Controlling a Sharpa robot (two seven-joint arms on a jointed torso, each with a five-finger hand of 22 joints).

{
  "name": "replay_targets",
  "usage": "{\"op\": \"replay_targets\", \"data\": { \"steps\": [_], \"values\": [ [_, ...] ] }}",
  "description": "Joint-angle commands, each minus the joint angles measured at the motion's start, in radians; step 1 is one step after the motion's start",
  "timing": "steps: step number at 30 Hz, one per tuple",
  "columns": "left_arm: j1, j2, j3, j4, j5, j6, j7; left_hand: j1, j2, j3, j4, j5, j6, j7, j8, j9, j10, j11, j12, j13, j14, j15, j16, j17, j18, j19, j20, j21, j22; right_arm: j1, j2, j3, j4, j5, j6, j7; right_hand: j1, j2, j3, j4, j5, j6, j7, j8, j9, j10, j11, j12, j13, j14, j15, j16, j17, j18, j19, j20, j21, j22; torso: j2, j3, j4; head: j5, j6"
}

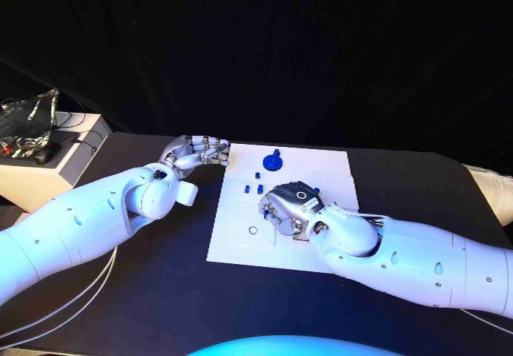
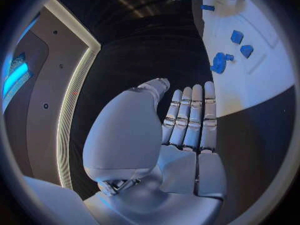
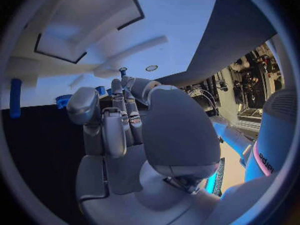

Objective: Assemble the parts on the task board

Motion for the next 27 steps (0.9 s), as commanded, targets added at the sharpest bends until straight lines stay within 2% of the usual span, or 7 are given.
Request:
{"op": "replay_targets", "data": {
  "steps": [1,9,27],
  "values": [
    [0.000,0.001,0.001,0.003,0.003,0.019,0.003,-0.001,-0.005,-0.001,-0.007,-0.006,0.001,0.005,0.003,-0.001,-0.002,0.007,-0.005,0.001,-0.001,0.009,-0.005,0.001,0.007,-0.001,0.002,-0.005,-0.001,-0.003,0.000,-0.002,-0.004,-0.013,0.021,0.000,0.005,0.008,0.005,0.001,0.006,0.003,0.003,0.003,0.001,0.042,-0.033,0.002,0.001,0.064,-0.005,0.006,0.041,-0.019,0.002,-0.003,0.001,0.001,-0.001,-0.0001,-0.0006,0.001,-0.003],
    [0.000,0.000,0.001,0.003,0.003,0.021,0.001,-0.002,-0.005,-0.001,-0.008,-0.006,0.001,0.005,0.003,-0.002,-0.003,0.007,-0.006,0.001,-0.002,0.009,-0.006,0.002,0.007,-0.001,0.002,-0.007,-0.002,-0.003,-0.006,-0.004,-0.001,-0.013,0.042,0.006,0.005,0.007,0.005,0.001,0.006,0.003,0.004,0.003,0.002,0.042,-0.033,0.001,0.001,0.064,-0.004,0.006,0.041,-0.020,0.002,-0.003,0.002,0.002,-0.001,0.0001,-0.0008,0.004,-0.009],
    [0.000,0.000,0.001,0.000,0.002,0.031,-0.005,-0.002,-0.005,-0.001,-0.008,-0.006,0.001,0.005,0.003,-0.002,-0.004,0.007,-0.007,0.001,-0.003,0.009,-0.007,0.002,0.007,-0.001,0.003,-0.009,-0.003,-0.004,-0.013,-0.005,0.009,-0.017,0.027,-0.004,0.004,0.007,0.005,0.000,0.006,0.003,0.004,0.003,0.002,0.043,-0.033,0.001,0.001,0.064,-0.004,0.007,0.041,-0.020,0.002,-0.003,0.003,0.003,0.000,0.0003,-0.0007,0.004,-0.010]
  ]
}}
